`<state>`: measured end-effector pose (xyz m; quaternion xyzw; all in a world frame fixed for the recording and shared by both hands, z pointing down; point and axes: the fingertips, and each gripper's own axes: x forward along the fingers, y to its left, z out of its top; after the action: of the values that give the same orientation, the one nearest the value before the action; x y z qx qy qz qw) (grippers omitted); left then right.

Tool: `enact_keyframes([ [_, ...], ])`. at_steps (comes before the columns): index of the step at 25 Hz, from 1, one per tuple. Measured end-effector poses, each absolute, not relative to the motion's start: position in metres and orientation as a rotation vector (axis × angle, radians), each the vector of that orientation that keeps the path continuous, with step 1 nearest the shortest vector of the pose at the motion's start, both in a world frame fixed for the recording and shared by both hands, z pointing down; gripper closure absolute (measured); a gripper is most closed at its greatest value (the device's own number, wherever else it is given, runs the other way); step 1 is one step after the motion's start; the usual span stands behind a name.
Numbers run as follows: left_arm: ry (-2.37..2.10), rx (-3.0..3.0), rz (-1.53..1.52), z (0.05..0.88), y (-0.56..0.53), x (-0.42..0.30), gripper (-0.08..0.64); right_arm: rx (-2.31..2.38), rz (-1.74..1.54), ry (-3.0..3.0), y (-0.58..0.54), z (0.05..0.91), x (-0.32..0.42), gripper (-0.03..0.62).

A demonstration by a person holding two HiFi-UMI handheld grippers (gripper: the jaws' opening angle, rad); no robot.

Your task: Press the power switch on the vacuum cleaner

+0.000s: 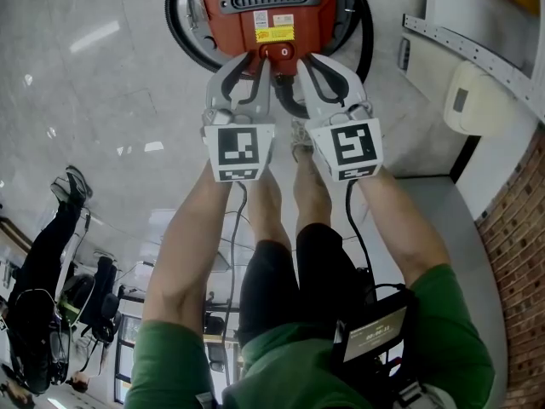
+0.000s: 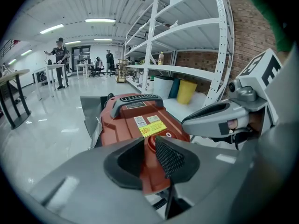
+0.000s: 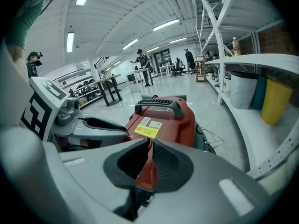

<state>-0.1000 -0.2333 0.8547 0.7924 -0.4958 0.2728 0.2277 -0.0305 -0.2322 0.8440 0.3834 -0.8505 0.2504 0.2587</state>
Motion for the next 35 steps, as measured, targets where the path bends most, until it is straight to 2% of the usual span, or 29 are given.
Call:
enact_keyframes([
  [15,-1.398,2.078,0.763,0.861,-0.232,-0.11,0.463,1.048,0.658,-2.316,-0.229,0.832,-0.025,0.574],
  [17,-1.424,2.033,0.788,0.862,-0.23,-0.117,0.495,1.05,0.65,-2.318,-0.229,0.828,-0.023,0.574],
  [21,-1.445,2.004,0.825,0.857,-0.221,-0.13,0.497,1.054,0.636,-2.325,-0.232,0.816,-0.023,0.574],
  [27,-1.507,2.024,0.786,0.814,-0.22,-0.136,0.502,1.077,0.583,-2.353,-0.242,0.779,-0.02,0.574],
  [35,-1.583,2.079,0.707,0.716,-0.223,-0.143,0.505,1.11,0.538,-2.378,-0.242,0.693,-0.005,0.574],
])
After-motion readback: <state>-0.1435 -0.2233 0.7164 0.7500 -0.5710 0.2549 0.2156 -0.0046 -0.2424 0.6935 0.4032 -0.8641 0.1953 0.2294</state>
